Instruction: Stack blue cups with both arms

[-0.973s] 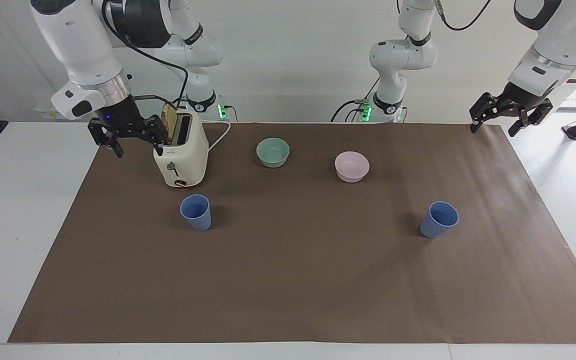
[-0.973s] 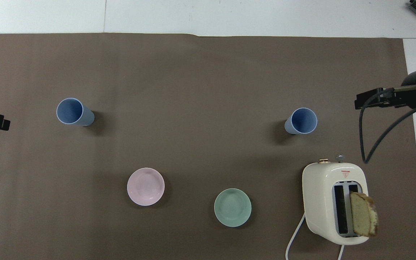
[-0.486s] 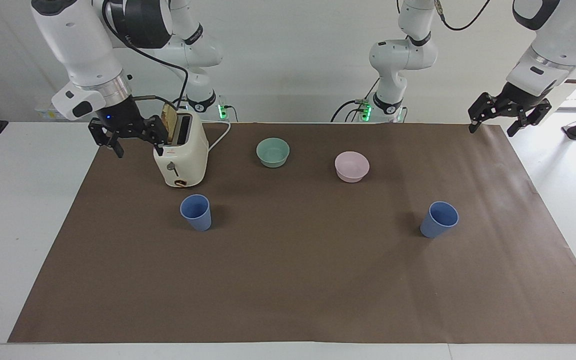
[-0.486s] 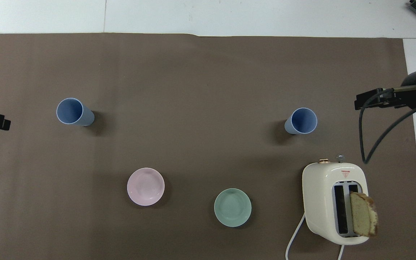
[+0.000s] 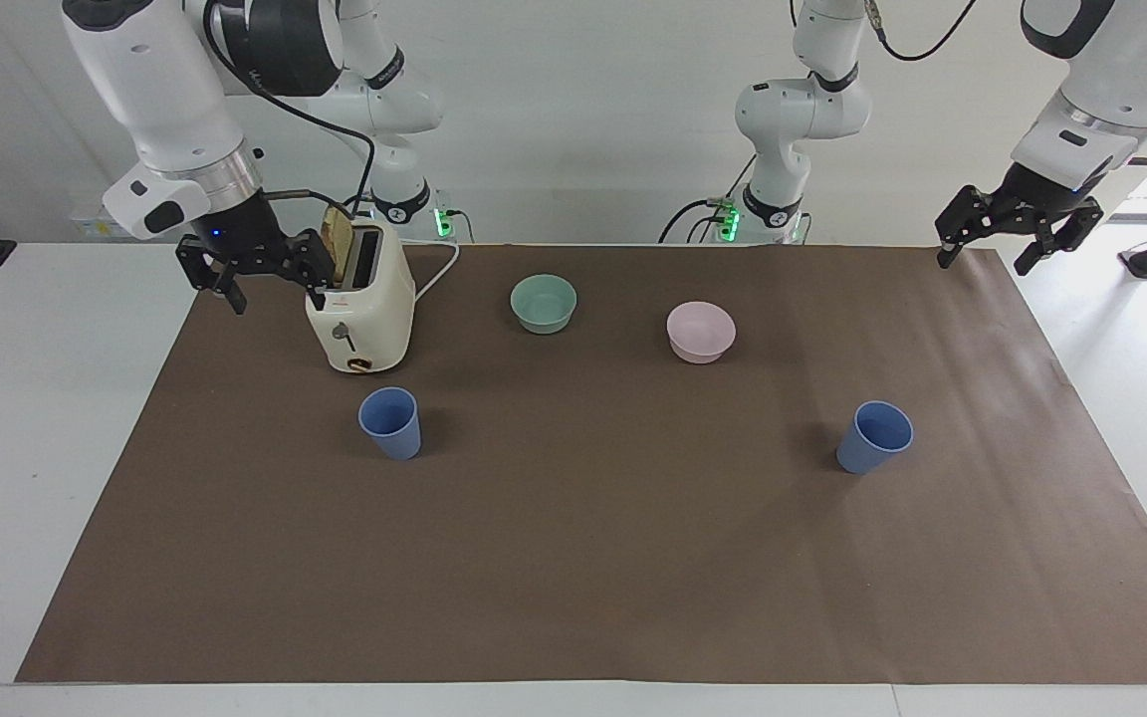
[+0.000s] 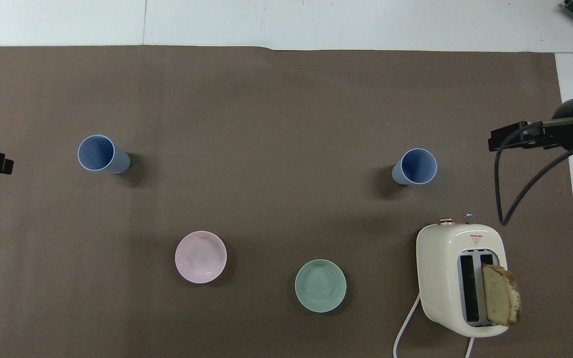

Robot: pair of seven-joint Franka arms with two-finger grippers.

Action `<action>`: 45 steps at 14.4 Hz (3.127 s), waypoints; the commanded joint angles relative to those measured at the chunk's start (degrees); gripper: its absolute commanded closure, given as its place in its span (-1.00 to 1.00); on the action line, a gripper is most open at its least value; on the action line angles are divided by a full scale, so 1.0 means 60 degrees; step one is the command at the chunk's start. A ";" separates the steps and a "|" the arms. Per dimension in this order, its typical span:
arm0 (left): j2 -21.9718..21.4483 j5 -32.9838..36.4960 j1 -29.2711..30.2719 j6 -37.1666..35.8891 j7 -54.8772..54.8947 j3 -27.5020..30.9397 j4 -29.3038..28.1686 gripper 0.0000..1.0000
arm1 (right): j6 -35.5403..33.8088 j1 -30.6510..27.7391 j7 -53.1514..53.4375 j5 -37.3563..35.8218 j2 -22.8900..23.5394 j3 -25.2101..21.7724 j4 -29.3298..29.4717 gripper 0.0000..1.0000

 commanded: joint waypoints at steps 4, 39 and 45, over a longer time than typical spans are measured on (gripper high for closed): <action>0.0015 0.0097 -0.0028 0.0107 0.0113 0.0008 0.0092 -1.00 | -0.0001 -0.0087 -0.0196 0.0135 -0.0271 0.0010 -0.0297 -1.00; 0.0292 0.0127 -0.0101 0.0926 0.0098 0.0008 0.0106 -1.00 | -0.0015 -0.0116 -0.0255 0.0149 -0.0359 -0.0019 -0.0443 -1.00; 0.1010 0.0112 -0.0174 0.1950 0.0098 0.0008 -0.0244 -1.00 | -0.0001 -0.0116 -0.0269 0.0149 -0.0359 -0.0019 -0.0443 -1.00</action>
